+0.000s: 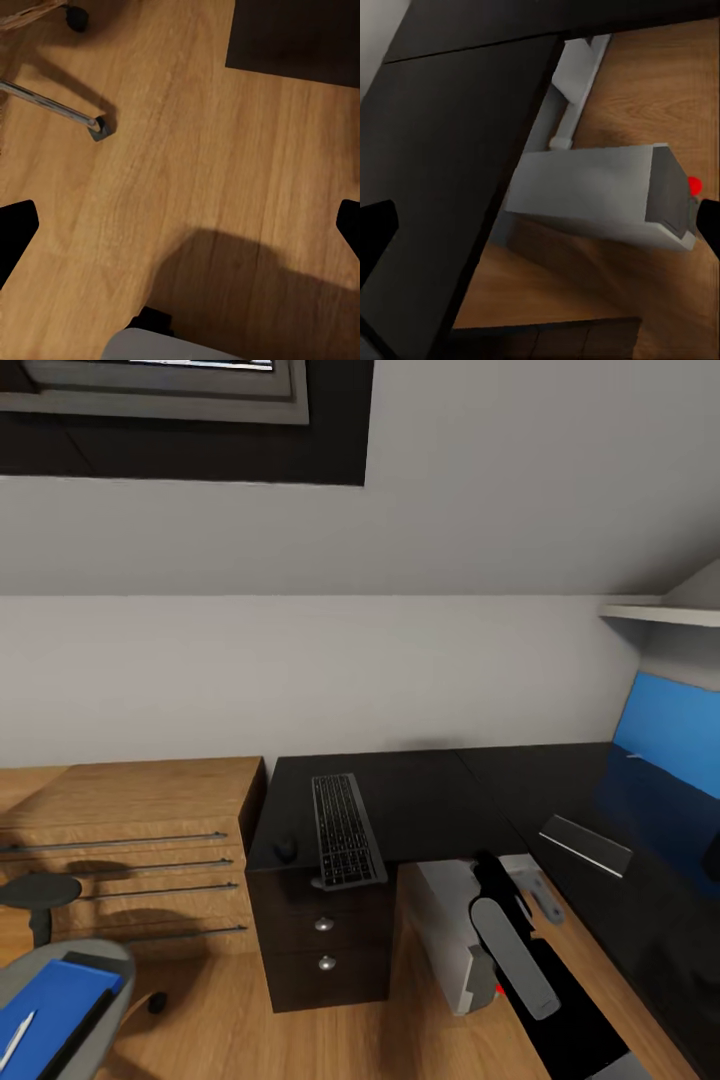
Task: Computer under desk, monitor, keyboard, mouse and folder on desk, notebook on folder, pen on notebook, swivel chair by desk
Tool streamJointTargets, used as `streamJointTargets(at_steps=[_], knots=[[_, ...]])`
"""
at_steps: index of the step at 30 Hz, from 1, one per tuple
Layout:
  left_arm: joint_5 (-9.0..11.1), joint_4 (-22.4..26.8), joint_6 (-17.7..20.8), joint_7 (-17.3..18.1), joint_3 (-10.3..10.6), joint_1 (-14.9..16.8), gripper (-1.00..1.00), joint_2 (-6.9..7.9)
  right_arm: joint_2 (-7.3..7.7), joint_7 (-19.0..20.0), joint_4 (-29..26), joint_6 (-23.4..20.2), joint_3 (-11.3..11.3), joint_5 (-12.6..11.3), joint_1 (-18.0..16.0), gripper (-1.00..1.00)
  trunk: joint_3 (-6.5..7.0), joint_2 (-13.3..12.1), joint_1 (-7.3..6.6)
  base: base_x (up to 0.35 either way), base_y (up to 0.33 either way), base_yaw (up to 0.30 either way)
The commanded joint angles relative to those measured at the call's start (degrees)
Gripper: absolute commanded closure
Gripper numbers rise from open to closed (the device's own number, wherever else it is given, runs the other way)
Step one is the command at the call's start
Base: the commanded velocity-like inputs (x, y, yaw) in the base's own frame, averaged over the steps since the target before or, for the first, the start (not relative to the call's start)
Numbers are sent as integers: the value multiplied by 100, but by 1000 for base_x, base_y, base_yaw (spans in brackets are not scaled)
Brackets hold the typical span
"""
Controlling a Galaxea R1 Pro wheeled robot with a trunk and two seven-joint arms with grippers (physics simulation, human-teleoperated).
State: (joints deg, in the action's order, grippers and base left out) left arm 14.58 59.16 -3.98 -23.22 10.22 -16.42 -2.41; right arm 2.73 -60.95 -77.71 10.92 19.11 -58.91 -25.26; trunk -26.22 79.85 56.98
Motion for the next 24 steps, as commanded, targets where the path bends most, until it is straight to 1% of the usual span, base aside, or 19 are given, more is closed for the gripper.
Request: streamJointTargets(at_steps=[1,2,3,4,6,7,9,10,15,18,24], knots=[[61,3,-32,-28,15,0,-100,3,7,-178,-174,59,14,-27,67,-100,14,-38,-22,0,0,0],[61,3,-33,-29,15,1,-100,3,7,-234,-232,57,14,-23,93,-100,32,-78,-44,0,0,0],[62,2,-33,-32,15,3,-100,3,13,-395,-388,50,6,-18,161,-100,50,-119,-66,0,0,0],[62,3,-33,-32,15,4,-100,3,19,-411,-403,50,4,-17,168,-100,67,-159,-88,0,0,0],[62,2,-33,-33,15,5,-100,3,84,-443,-433,47,-3,-17,181,-100,103,-239,-132,0,0,0],[62,3,-33,-33,15,3,-100,3,168,-446,-446,45,-5,-26,185,-100,121,-279,-154,0,0,0],[62,1,-33,-33,15,3,-100,3,265,-444,-455,44,-3,-45,189,-100,157,-359,-198,0,0,0],[62,2,-33,-33,15,4,-100,3,337,-438,-462,47,-2,-68,192,-100,175,-399,-220,0,0,0],[62,5,-33,-33,15,4,-100,3,432,-423,-467,60,-3,-115,196,-100,265,-600,-330,0,0,0],[58,5,-33,-34,15,3,-100,3,476,-227,-454,89,3,-127,197,-100,319,-720,-396,0,0,0],[55,3,-33,-34,15,2,-100,3,488,120,-322,74,2,-121,197,-100,427,-961,-527,0,0,0]])
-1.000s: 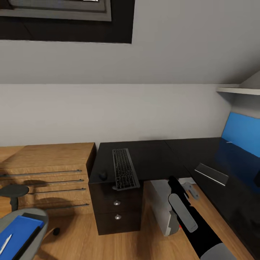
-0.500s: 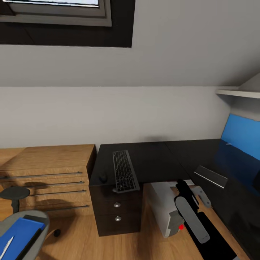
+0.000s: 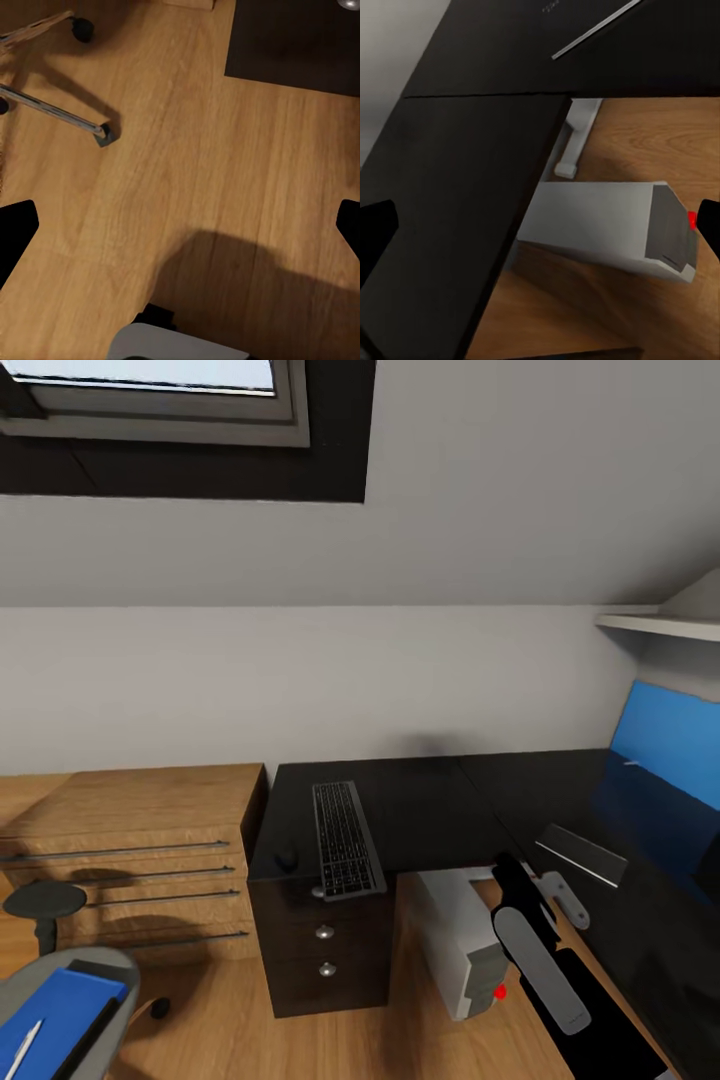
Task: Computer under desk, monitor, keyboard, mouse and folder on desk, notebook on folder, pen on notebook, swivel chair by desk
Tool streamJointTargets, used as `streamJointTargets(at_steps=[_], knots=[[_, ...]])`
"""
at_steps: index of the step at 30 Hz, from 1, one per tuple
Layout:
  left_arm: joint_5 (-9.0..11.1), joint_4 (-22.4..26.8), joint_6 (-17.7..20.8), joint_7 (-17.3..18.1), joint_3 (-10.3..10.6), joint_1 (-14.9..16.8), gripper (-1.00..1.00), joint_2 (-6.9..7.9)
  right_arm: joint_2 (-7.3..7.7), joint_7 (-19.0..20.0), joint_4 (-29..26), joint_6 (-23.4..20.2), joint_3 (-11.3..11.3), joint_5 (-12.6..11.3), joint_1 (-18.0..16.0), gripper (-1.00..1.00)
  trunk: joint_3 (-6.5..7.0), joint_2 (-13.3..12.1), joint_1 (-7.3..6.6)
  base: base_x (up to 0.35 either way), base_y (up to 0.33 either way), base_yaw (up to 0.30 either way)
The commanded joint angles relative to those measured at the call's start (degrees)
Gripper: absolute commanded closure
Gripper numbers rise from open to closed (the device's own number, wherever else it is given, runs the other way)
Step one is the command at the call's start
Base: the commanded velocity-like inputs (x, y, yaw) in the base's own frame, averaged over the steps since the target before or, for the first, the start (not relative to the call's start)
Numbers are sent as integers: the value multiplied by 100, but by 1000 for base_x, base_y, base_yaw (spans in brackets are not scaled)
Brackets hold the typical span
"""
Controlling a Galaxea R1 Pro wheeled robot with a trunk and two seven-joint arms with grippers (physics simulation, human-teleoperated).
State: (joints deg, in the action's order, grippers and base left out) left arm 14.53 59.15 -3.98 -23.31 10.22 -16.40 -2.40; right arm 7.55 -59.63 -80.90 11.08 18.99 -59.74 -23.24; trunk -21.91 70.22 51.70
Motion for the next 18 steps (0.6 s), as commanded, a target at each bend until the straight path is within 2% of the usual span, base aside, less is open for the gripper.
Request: streamJointTargets(at_steps=[1,4,8,9,14,15,18], knots=[[60,5,-32,-25,15,2,-100,3,7,49,37,57,16,-33,-6,-100,13,-38,-22,0,0,0],[59,2,-32,-25,15,4,-100,3,12,235,223,55,21,3,-6,-100,67,-158,-88,0,0,0],[59,2,-35,-25,15,2,-100,3,19,695,531,31,26,141,-5,-100,139,-319,-176,0,0,0],[59,1,-37,-25,15,1,-100,3,22,921,604,8,29,245,-5,-100,157,-359,-198,0,0,0],[59,1,-38,-25,15,2,-100,3,41,1416,810,-48,38,687,-5,-100,247,-559,-308,0,0,0],[59,0,-39,-23,15,3,-100,3,46,1557,861,-108,48,919,-5,-100,265,-599,-330,0,0,0],[59,0,-39,-21,15,4,-100,6,48,1709,898,-334,57,1246,-5,-100,318,-720,-396,0,0,0]])
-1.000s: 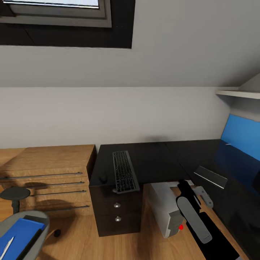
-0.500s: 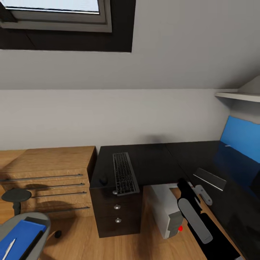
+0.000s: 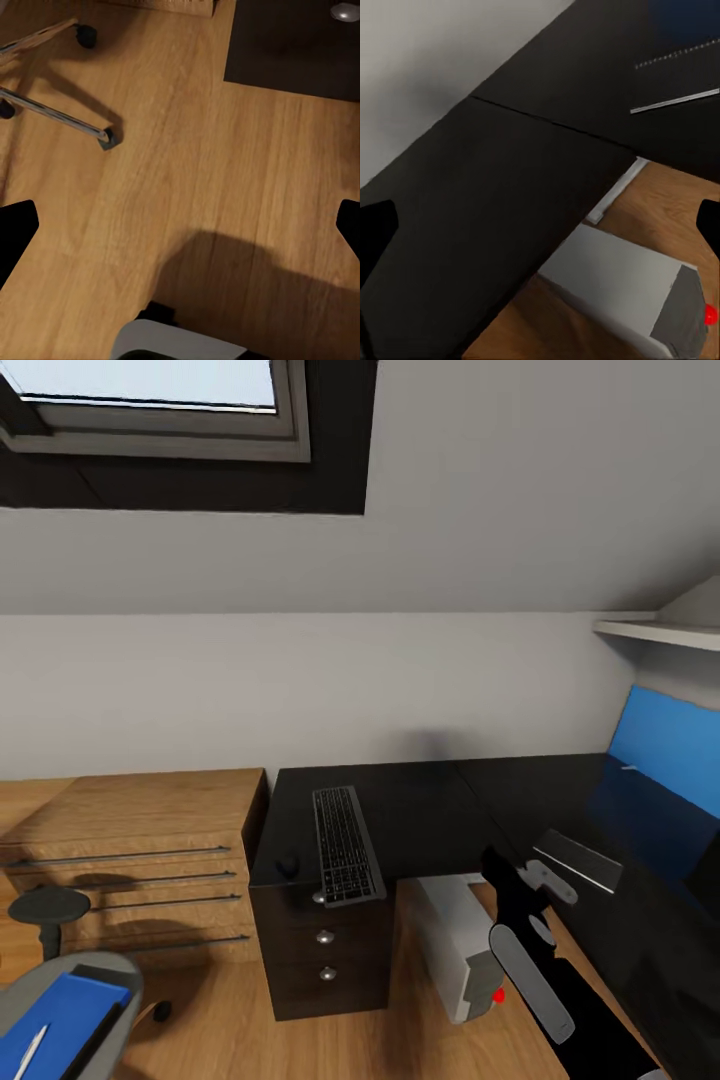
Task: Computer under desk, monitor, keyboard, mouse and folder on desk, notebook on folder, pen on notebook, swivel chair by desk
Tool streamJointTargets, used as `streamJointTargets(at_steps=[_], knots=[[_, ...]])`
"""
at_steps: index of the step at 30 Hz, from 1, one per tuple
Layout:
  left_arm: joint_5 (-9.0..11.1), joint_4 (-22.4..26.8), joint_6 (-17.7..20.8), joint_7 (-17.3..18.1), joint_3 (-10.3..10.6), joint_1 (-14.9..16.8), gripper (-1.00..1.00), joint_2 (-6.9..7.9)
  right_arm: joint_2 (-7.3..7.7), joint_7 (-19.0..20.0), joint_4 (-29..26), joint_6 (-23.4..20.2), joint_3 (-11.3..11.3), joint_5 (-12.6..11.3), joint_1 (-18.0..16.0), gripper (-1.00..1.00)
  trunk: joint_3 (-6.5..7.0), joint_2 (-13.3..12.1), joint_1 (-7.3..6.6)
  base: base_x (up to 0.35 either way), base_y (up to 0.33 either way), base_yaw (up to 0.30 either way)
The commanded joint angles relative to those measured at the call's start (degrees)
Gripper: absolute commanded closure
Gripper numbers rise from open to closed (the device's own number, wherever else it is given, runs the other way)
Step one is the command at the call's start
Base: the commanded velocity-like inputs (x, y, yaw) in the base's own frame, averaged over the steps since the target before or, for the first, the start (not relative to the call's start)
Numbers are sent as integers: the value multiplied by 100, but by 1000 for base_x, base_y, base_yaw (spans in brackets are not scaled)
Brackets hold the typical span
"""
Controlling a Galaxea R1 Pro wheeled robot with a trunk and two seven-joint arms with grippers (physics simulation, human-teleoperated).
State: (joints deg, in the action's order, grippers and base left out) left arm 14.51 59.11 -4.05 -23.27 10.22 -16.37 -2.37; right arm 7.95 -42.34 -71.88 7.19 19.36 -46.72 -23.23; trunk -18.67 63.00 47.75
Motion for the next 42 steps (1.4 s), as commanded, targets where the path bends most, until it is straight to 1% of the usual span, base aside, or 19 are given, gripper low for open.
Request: streamJointTargets(at_steps=[1,3,6,7,8,9,10,11,12,13,14,19,20,22,23,25,32,42], knots=[[61,4,-31,-24,15,-1,-100,4,7,26,5,-63,21,30,-6,-100,13,-37,-22,0,0,0],[61,4,-30,-24,15,-1,-100,4,6,139,24,-353,17,154,-6,-100,49,-117,-66,0,0,0],[61,4,-30,-22,15,-3,-100,4,6,420,48,-878,-6,268,-6,-100,103,-238,-132,0,0,0],[61,4,-28,-21,15,-3,-100,2,8,680,59,-1222,-45,312,-9,-100,121,-278,-154,0,0,0],[61,4,-28,-21,15,-2,-100,2,9,823,64,-1383,-86,328,-10,-100,139,-318,-176,0,0,0],[61,4,-30,-20,15,-2,-100,2,15,1475,64,-2108,-471,368,-13,-100,156,-358,-198,0,0,0],[61,4,-31,-20,15,-1,-100,1,15,1571,60,-2252,-558,371,-14,-100,174,-398,-220,0,0,0],[61,4,-31,-20,15,-1,-100,1,13,1716,50,-2534,-713,377,-14,-100,192,-438,-242,0,0,0],[61,4,-31,-20,15,-1,-100,1,11,1769,47,-2663,-784,380,-16,-100,210,-478,-263,0,0,0],[61,4,-32,-20,15,0,-100,0,10,1847,47,-2895,-921,382,-22,-100,228,-519,-285,0,0,0],[61,4,-33,-20,15,0,-100,0,11,1874,48,-2992,-996,382,-26,-100,246,-559,-307,0,0,0],[61,4,-41,-20,15,1,-100,0,6,1956,38,-3252,-1465,348,-36,-100,246,-559,-307,0,0,0],[61,4,-50,-20,15,0,-100,0,-1,1969,-24,-3293,-1656,316,-38,-100,246,-559,-307,0,0,0],[61,4,-57,-20,15,0,-100,0,-18,1976,-131,-3320,-1785,287,-37,-100,246,-559,-307,0,0,0],[55,4,-71,-20,15,0,-100,0,-65,1982,-334,-3356,-1940,257,-24,-100,246,-559,-307,0,0,0],[52,4,-75,-20,15,-2,-100,0,-84,1986,-416,-3361,-1984,248,-14,-100,246,-559,-307,0,0,0],[52,4,-75,-20,15,1,-100,0,-100,1994,-476,-3355,-2010,241,-7,-100,246,-559,-307,2,0,0],[52,4,-74,-13,15,-4,-100,0,-140,1994,-476,-3339,-2014,238,-6,-100,246,-559,-307,221,-102,0]])
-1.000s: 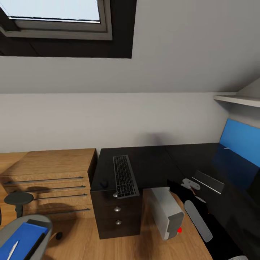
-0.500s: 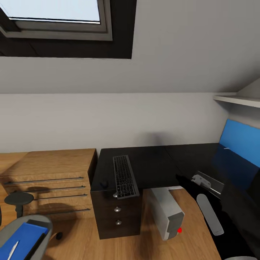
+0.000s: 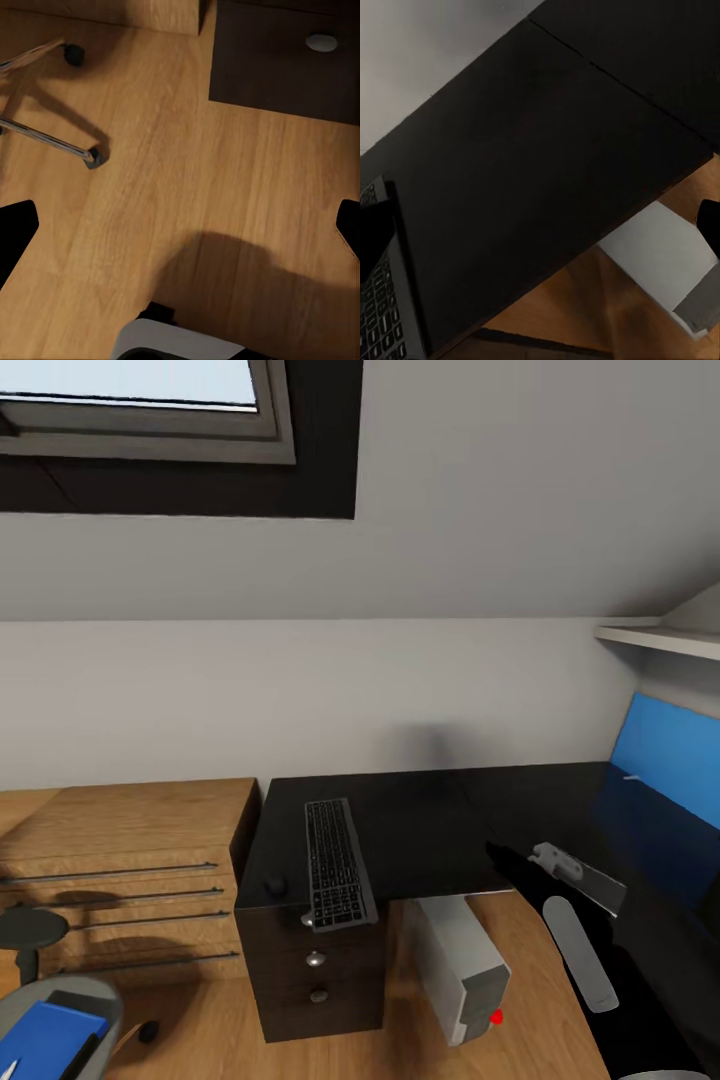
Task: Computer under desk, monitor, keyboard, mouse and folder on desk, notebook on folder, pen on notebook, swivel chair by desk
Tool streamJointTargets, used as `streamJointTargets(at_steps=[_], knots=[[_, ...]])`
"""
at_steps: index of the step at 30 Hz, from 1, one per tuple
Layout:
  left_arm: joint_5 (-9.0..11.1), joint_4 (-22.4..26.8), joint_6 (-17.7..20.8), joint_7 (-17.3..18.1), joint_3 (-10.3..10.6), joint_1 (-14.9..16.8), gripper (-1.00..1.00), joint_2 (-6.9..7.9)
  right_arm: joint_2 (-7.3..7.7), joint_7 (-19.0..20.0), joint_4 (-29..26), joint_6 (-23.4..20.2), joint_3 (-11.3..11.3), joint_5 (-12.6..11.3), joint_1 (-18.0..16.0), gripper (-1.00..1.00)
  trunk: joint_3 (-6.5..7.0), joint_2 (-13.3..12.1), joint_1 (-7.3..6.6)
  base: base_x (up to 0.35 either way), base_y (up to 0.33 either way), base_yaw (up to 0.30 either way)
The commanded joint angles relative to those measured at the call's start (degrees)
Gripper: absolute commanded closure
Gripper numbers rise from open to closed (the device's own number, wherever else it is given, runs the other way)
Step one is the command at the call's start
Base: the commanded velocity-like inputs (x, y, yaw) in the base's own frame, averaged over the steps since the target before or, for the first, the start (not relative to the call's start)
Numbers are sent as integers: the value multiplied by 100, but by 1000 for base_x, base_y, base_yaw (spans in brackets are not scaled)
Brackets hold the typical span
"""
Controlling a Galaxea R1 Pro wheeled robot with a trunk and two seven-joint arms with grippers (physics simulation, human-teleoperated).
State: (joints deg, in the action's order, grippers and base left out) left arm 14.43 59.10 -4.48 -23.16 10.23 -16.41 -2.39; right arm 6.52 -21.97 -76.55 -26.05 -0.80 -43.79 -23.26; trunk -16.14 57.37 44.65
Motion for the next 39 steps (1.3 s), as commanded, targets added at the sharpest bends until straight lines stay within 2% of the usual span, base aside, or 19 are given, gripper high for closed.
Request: streamJointTargets(at_steps=[1,12,18,21,25,26,31,34,38,39], knots=[[60,5,-32,-24,15,2,-100,4,1,-44,-7,-15,1,-54,-3,-100,-6,4,3,158,-93,0],[64,5,-43,-38,-8,3,-100,11,0,-28,15,17,-8,-14,-3,-100,-6,4,3,137,-102,0],[66,5,-46,-40,-11,3,-100,11,17,-48,234,527,-6,34,-3,-100,-6,4,3,4,-3,0],[65,7,-45,-40,-12,2,-100,11,22,-58,436,806,-11,138,-6,-100,-6,4,3,1,-1,0],[62,6,-44,-36,-12,-1,-100,11,33,-71,697,1202,-20,545,-20,-100,-6,4,3,39,0,0],[63,9,-44,-34,-12,2,-100,11,35,-92,839,1389,-22,877,-31,-100,-6,4,3,145,0,0],[61,12,-44,-32,-12,4,-100,15,34,-236,1325,1719,-39,1732,-77,-100,-6,4,3,225,0,0],[62,13,-45,-32,-12,3,-100,14,35,-313,1597,1821,-45,2011,-194,-100,-6,4,3,280,0,0],[61,13,-49,-31,-12,2,-100,12,44,-366,1965,1889,-54,2190,-432,-100,-6,4,3,208,0,0],[61,14,-50,-31,-12,2,-100,12,61,-380,2199,1909,-56,2237,-557,-100,-6,4,3,97,0,0]])
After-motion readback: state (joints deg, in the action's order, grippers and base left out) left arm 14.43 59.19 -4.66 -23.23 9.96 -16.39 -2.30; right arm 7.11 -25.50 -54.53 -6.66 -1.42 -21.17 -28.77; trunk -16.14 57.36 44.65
